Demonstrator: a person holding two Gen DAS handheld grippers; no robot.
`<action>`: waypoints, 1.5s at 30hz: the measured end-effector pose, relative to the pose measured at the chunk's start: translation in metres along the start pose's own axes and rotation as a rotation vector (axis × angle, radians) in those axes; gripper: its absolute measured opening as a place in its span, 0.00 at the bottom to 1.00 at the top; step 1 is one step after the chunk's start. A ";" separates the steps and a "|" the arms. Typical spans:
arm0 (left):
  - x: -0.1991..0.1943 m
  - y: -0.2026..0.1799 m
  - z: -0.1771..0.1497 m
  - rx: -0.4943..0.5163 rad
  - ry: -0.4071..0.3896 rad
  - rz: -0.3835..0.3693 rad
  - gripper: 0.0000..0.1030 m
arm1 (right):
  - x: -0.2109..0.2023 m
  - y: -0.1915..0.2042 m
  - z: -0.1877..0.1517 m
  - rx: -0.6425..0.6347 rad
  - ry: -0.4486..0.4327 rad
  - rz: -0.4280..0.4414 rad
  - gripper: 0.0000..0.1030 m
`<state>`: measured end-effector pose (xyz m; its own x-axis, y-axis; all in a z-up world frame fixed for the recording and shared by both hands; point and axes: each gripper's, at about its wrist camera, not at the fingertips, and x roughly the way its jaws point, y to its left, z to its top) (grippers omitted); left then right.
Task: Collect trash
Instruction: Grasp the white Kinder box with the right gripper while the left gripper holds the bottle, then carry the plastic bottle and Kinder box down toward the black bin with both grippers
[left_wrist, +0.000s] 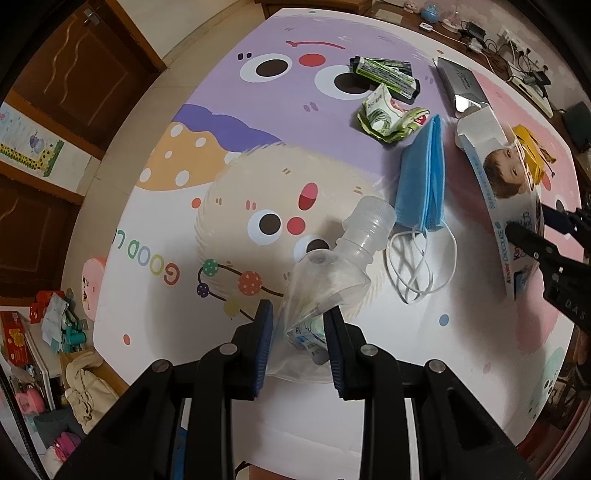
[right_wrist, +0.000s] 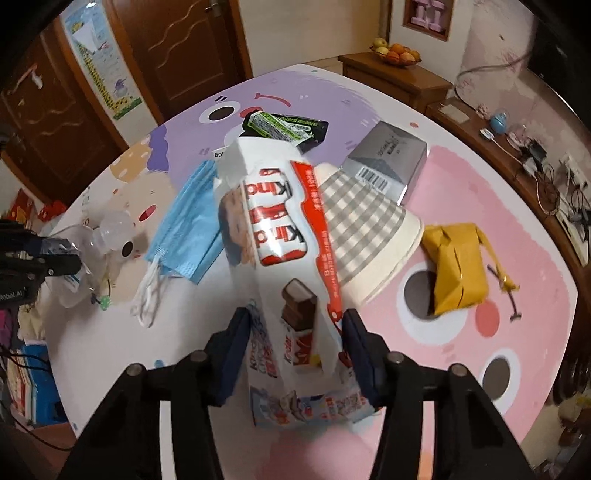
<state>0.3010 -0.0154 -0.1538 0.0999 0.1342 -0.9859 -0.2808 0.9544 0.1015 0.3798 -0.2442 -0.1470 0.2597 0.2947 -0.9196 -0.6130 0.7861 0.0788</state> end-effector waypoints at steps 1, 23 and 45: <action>-0.001 0.000 -0.001 0.004 -0.002 -0.001 0.26 | -0.003 0.002 -0.001 0.012 -0.005 0.005 0.49; -0.042 0.039 -0.105 0.270 -0.104 -0.113 0.26 | -0.076 0.150 -0.114 0.535 -0.090 0.104 0.47; -0.031 0.113 -0.286 0.602 -0.089 -0.158 0.26 | -0.063 0.354 -0.281 0.946 -0.026 0.057 0.48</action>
<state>-0.0073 0.0123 -0.1493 0.1822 -0.0237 -0.9830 0.3280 0.9439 0.0380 -0.0629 -0.1373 -0.1689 0.2712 0.3496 -0.8968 0.2312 0.8807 0.4133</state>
